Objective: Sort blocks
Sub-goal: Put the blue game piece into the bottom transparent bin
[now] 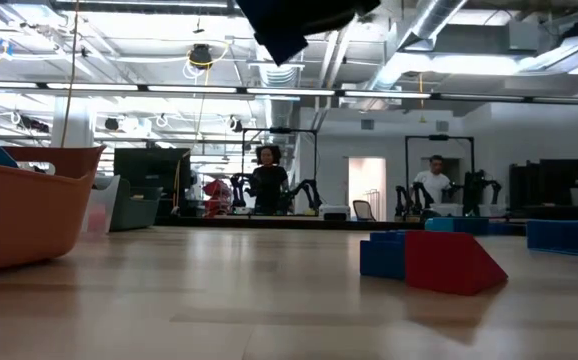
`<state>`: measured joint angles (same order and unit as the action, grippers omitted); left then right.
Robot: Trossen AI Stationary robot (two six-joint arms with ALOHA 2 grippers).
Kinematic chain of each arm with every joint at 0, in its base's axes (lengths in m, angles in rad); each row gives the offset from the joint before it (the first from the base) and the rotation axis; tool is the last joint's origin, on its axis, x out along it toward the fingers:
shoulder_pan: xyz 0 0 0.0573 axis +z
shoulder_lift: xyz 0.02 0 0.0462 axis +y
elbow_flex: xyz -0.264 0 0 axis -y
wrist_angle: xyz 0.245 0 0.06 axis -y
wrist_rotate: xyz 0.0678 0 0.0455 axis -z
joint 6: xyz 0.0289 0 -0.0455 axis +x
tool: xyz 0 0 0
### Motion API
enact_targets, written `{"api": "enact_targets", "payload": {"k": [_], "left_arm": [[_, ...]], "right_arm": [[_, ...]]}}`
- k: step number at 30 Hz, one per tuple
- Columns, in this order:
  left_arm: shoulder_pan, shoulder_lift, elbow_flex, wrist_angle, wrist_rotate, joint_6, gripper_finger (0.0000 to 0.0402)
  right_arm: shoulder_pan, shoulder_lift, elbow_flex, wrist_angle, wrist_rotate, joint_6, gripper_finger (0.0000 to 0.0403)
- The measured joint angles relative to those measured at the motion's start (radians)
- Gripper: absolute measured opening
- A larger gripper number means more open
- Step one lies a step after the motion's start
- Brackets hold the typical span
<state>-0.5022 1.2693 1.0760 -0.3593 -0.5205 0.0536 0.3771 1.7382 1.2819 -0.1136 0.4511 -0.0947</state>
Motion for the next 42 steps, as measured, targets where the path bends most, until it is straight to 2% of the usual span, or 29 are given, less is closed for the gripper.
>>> {"api": "enact_targets", "payload": {"k": [10, 19, 24, 34, 38, 42], "left_arm": [[0.024, 0.063, 0.000, 0.092, -0.053, 0.019, 0.0269], [0.028, 0.057, 0.000, 0.182, -0.081, 0.068, 0.0265], [0.031, 0.057, 0.000, 0.177, -0.080, 0.075, 0.0222], [0.031, 0.057, 0.000, 0.164, -0.072, 0.061, 0.0088], [0.031, 0.057, 0.000, 0.138, -0.073, 0.047, 0.0085], [0.032, 0.057, 0.000, 0.087, -0.079, 0.006, 0.0085]], "right_arm": [[-0.026, 0.000, 0.000, 0.135, 0.002, -0.120, 0.0102], [-0.027, 0.001, 0.000, 0.166, 0.000, -0.141, 0.0102], [-0.026, 0.001, 0.000, 0.182, -0.004, -0.150, 0.0102], [-0.026, 0.001, 0.000, 0.201, -0.004, -0.156, 0.0104], [-0.026, 0.002, 0.000, 0.201, -0.004, -0.153, 0.0124], [-0.024, 0.002, 0.002, 0.176, -0.005, -0.147, 0.0170]]}}
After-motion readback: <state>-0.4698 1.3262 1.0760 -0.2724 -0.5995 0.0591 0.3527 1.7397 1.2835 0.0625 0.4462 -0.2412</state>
